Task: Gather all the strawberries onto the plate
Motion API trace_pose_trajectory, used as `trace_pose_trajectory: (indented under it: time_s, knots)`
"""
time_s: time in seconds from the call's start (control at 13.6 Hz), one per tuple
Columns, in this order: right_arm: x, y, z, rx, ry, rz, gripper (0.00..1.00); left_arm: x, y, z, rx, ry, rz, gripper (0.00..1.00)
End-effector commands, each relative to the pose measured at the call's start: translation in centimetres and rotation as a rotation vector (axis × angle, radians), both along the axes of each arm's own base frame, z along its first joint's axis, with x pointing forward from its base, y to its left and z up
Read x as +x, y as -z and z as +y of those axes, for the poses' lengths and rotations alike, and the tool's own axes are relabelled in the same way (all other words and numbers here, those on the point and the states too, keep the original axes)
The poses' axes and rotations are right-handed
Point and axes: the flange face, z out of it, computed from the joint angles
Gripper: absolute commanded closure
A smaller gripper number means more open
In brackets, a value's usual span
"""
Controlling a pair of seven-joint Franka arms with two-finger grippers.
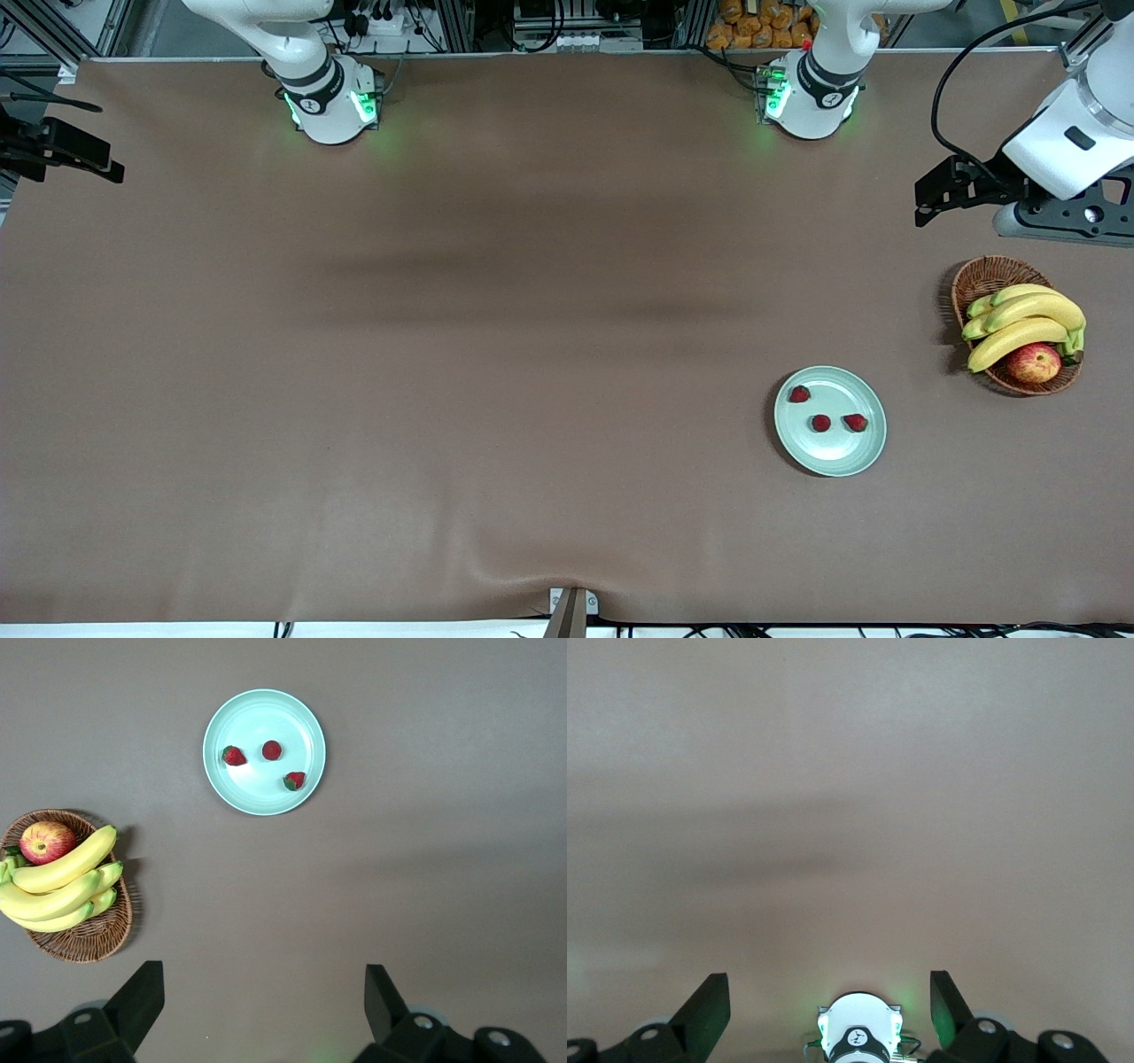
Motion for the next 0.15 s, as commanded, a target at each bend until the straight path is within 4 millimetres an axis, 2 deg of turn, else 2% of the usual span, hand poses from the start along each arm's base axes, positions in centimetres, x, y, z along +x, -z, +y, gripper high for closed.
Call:
trace_pose_trajectory:
  time_s: [0.0,0.07]
  knots:
    - [0.01,-0.33,-0.12,-0.018,0.005,-0.006,0.00,0.30,-0.26,-0.29,0.015,0.001,-0.005,0.00]
    - [-0.01,-0.32,-0.22,-0.019,0.007,-0.004,0.00,0.30,-0.26,-0.29,0.015,0.001,-0.005,0.00]
